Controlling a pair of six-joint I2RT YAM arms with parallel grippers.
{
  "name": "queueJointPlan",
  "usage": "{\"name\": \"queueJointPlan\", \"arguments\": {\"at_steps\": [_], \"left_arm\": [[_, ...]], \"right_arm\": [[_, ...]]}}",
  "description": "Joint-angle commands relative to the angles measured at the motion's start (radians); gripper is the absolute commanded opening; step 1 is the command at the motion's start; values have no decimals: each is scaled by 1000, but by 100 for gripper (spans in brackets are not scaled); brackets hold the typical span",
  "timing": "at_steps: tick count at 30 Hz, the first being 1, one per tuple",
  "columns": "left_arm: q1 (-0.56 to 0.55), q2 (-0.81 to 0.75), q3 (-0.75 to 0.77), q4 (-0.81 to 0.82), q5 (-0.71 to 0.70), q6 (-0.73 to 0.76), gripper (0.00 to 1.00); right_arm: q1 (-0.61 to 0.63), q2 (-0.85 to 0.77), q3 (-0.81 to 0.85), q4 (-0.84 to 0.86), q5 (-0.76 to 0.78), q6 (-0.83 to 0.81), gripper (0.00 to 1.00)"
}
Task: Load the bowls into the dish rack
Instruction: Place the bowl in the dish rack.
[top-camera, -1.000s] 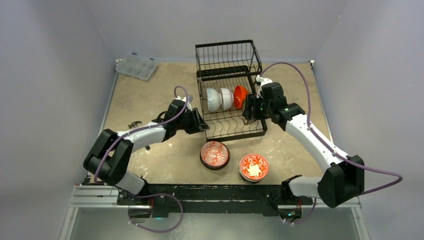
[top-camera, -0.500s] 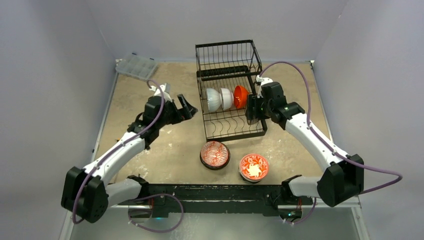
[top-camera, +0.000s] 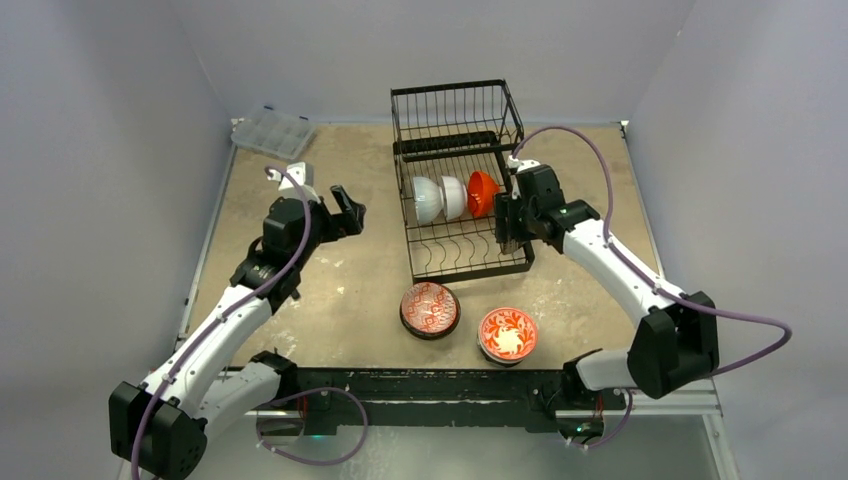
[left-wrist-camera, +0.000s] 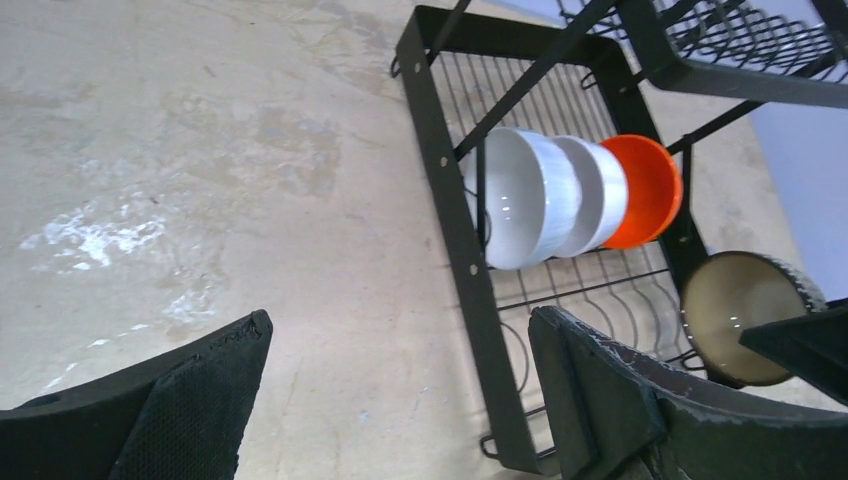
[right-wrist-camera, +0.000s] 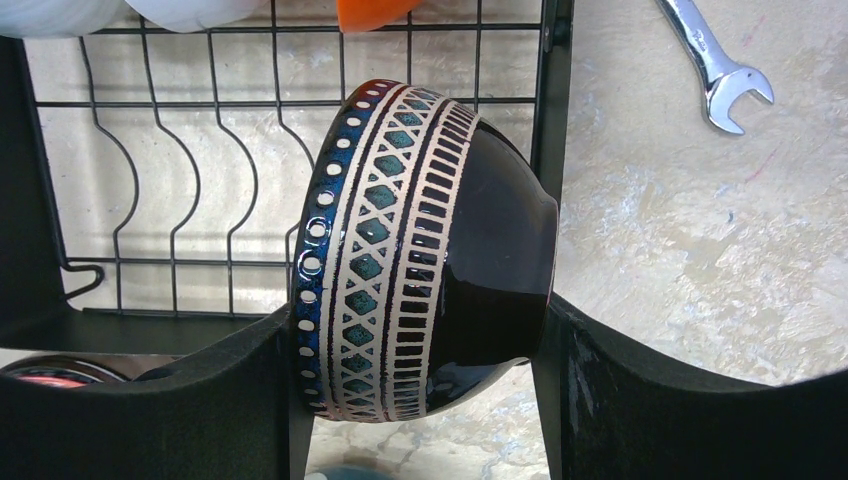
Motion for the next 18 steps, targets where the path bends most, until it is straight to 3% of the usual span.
{"name": "queueJointPlan", "arguments": {"at_steps": [1,18], "left_arm": [[5,-12,18,-46,-66,125,99],[5,43,59,-165,-11,243,99]], "right_arm": [[0,8,50,39,25,-24,0],[1,133,24,106,-10,-35,0]]}}
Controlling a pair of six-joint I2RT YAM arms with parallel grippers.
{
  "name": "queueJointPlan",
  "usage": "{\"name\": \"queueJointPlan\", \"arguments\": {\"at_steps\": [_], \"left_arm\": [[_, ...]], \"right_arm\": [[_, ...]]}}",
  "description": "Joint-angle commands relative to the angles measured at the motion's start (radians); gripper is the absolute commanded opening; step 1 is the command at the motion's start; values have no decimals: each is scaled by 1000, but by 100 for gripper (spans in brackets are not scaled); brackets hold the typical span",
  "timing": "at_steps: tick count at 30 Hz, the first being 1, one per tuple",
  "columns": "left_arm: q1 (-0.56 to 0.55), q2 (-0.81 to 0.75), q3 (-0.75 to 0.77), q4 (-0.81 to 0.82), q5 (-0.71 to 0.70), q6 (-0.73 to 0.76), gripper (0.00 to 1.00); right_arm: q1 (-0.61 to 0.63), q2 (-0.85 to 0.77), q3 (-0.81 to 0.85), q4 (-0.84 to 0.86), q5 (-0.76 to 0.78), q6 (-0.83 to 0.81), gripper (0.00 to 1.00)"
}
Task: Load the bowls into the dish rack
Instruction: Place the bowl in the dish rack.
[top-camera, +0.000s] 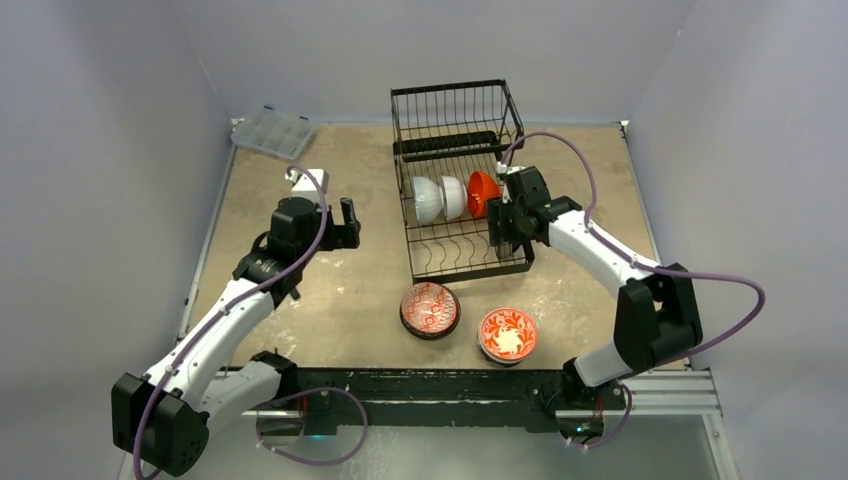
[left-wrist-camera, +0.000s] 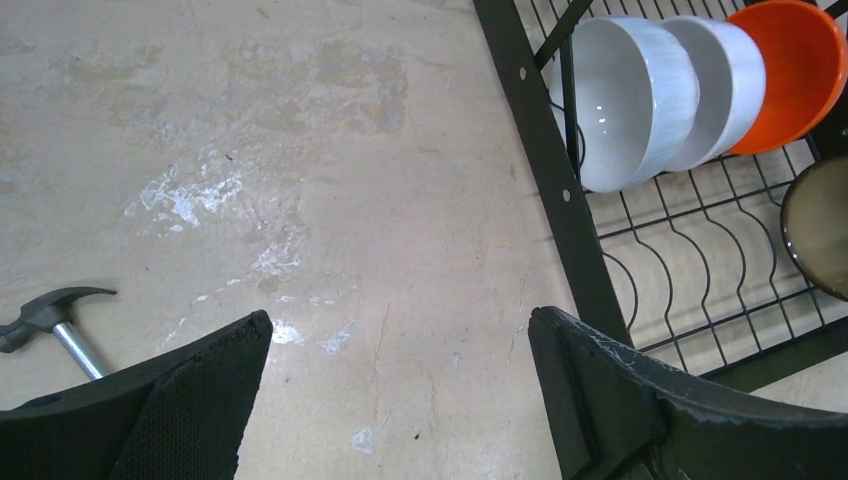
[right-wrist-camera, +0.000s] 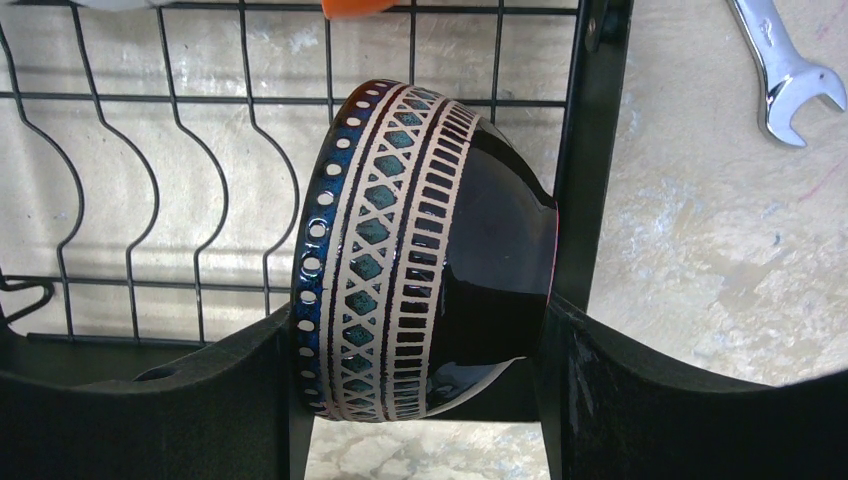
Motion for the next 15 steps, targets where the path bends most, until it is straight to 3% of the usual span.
{"name": "queueJointPlan", "arguments": {"at_steps": [1,15], "left_arm": [[5,9,27,-4,26,31,99],[4,28,25,-1,63,26,99]], "right_arm": [[0,6,24,69,2,-18,0],[0,61,36,78,-23,-16,2]]}}
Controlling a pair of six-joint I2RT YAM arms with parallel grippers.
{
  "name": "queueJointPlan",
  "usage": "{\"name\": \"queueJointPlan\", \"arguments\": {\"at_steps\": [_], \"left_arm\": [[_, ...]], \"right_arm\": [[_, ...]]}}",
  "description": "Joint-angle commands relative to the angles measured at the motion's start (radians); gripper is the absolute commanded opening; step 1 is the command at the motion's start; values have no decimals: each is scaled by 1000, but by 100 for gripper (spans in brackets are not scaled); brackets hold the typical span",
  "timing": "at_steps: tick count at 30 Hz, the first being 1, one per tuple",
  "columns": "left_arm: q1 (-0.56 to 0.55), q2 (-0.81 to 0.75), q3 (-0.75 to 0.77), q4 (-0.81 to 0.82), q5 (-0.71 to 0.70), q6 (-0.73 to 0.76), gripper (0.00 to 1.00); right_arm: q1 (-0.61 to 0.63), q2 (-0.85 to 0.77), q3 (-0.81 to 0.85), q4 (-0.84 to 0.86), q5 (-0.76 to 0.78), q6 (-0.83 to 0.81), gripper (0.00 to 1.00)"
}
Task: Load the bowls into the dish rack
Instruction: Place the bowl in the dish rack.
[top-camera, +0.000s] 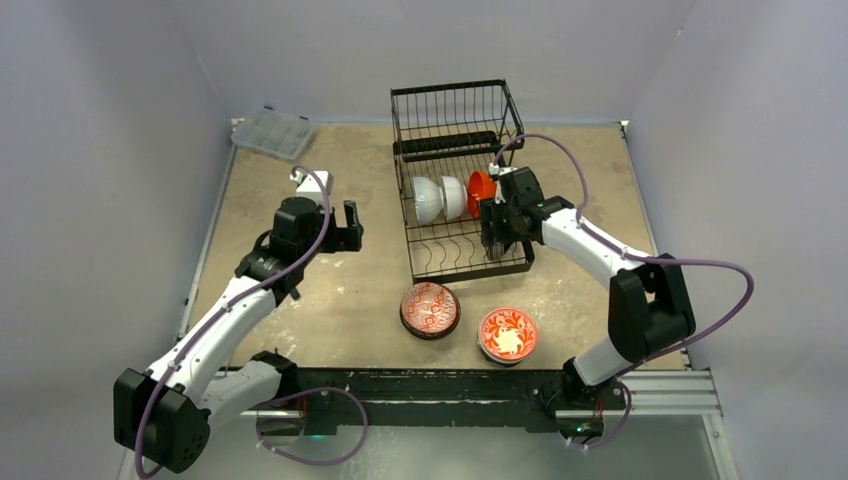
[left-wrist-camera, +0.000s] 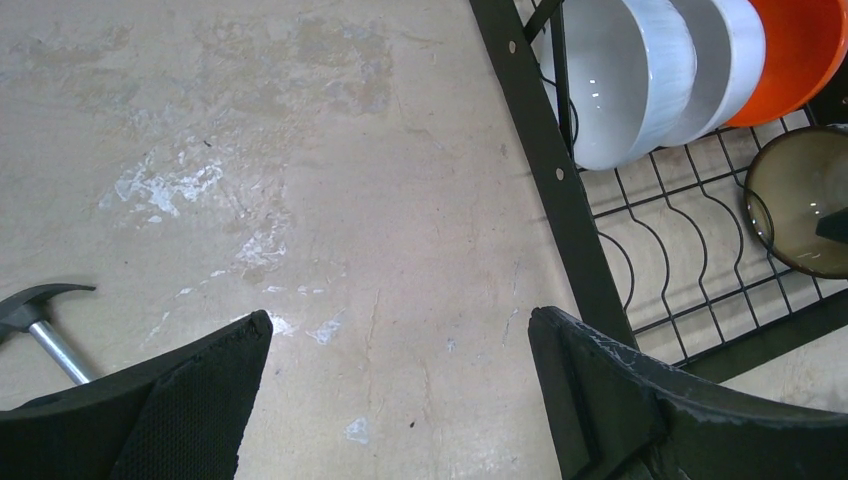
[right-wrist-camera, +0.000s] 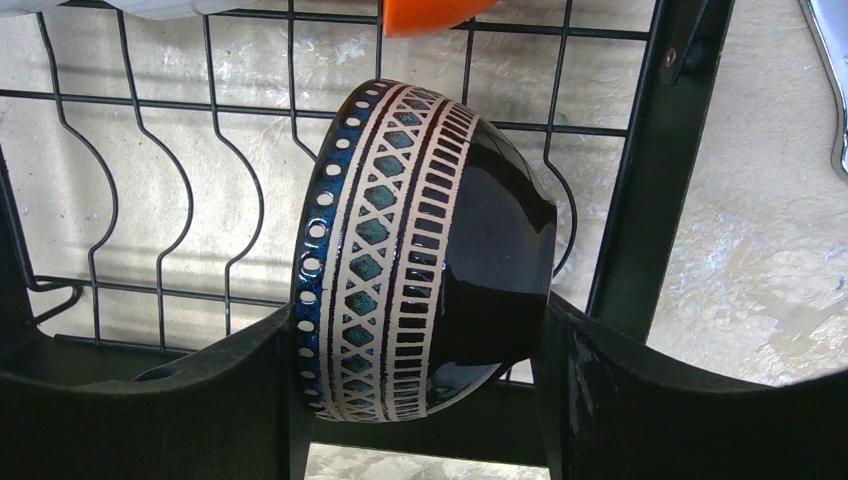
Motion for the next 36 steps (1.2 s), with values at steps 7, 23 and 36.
{"name": "queueJointPlan", "arguments": {"at_steps": [7,23,36], "left_arm": [[4,15,26,20,38,14,99],[4,50,27,29,113,18,99],[-19,129,15,48,411,-88,92]], "right_arm": [[-6,-11,48,2,46,-18,67],[-6,-123,75,-42,31,12,99],[-6,-244,35,54,-130,72,99]]}}
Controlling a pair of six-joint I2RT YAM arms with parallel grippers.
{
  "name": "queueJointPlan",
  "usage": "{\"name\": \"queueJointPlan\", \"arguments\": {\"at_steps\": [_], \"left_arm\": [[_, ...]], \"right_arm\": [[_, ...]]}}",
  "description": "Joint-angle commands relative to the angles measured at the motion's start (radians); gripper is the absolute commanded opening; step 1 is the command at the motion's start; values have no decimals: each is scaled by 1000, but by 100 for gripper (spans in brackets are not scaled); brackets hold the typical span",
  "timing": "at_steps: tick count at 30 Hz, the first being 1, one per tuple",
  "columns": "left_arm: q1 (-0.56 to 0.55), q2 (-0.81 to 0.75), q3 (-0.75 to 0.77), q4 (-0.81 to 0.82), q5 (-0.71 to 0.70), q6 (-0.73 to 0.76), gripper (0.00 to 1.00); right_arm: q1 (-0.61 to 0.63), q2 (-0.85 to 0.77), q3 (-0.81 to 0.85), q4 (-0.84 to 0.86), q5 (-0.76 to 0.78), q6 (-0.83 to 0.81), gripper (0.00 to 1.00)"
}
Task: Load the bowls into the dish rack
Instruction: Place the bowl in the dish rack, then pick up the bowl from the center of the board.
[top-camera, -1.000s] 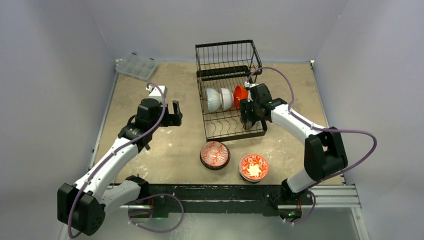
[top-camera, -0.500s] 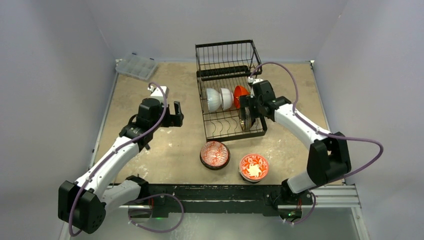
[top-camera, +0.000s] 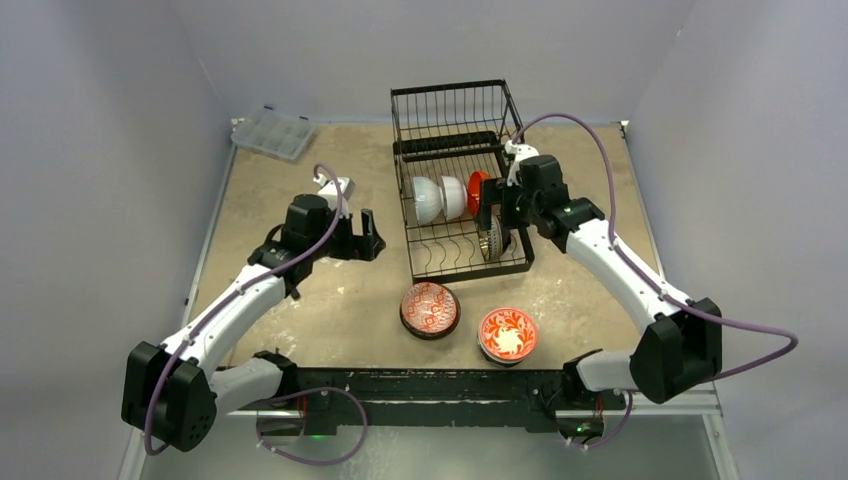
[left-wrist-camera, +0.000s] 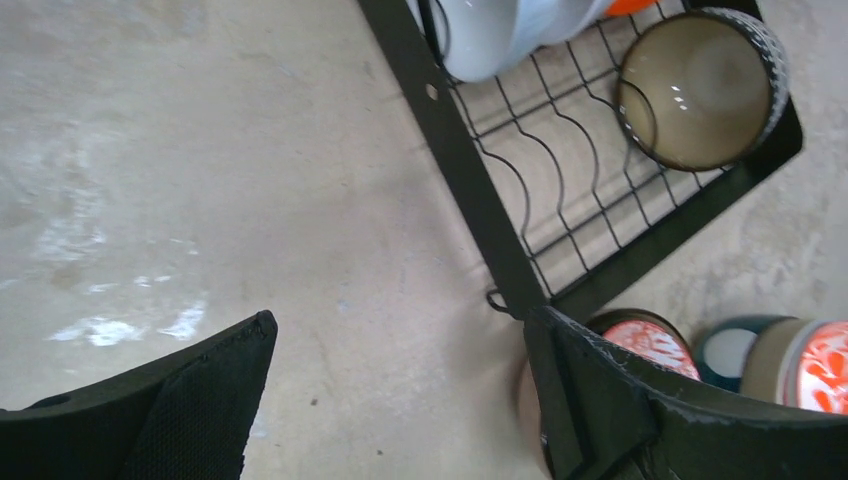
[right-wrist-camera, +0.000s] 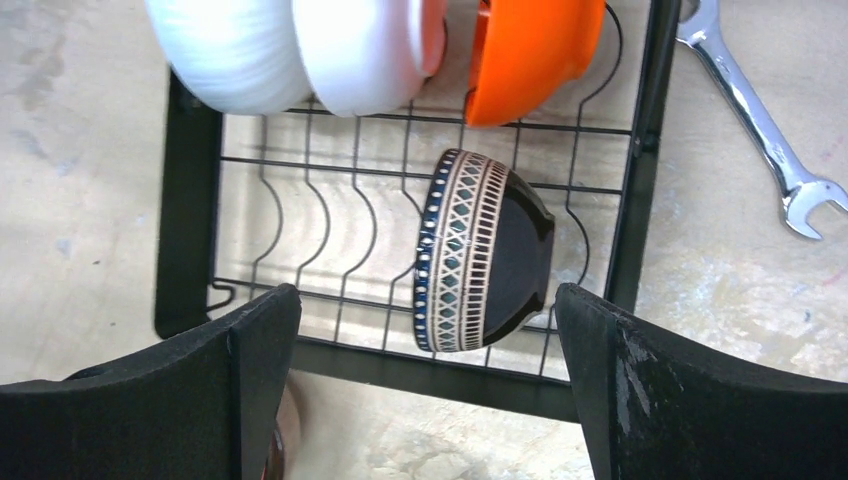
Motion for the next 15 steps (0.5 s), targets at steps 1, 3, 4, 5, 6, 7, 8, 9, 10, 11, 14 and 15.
{"name": "queueJointPlan", "arguments": {"at_steps": [1,3,4,5,6,7,8,9,10,11,14,15], "left_arm": [[-27,39,19,19,158,-69,91],[-55,58,23,6,184,-93,89],[-69,68,27,-2,195,-104,88],[-81,77,28,-8,212,-112,86],[-94,86,29,-13,228,-116,85],[-106,95,32,-22,247,-117,83],[-118,105,36,-34,264,-117,82],[-130,111,41,-52,270,-115,80],[-142,118,49,-70,273,-110,78],[-156,126,57,-96,274,-105,77],[-194,151,89,-161,269,-91,72],[-206,159,97,-177,266,-86,71]], "right_arm": [[-3,-55,-5,63,-86,36,99],[-2,-64,-14,78,-107,39,99],[-3,-67,-15,81,-113,40,99],[-2,-66,-15,81,-120,41,99],[-2,-67,-14,81,-126,41,99],[-3,-68,-14,83,-133,41,99],[-3,-69,-18,86,-143,41,99],[-2,-69,-21,90,-151,39,99],[-3,-70,-24,93,-155,39,99],[-3,-70,-27,93,-157,39,99],[-3,-74,-31,92,-168,38,99],[-3,-76,-35,96,-174,39,99]]}}
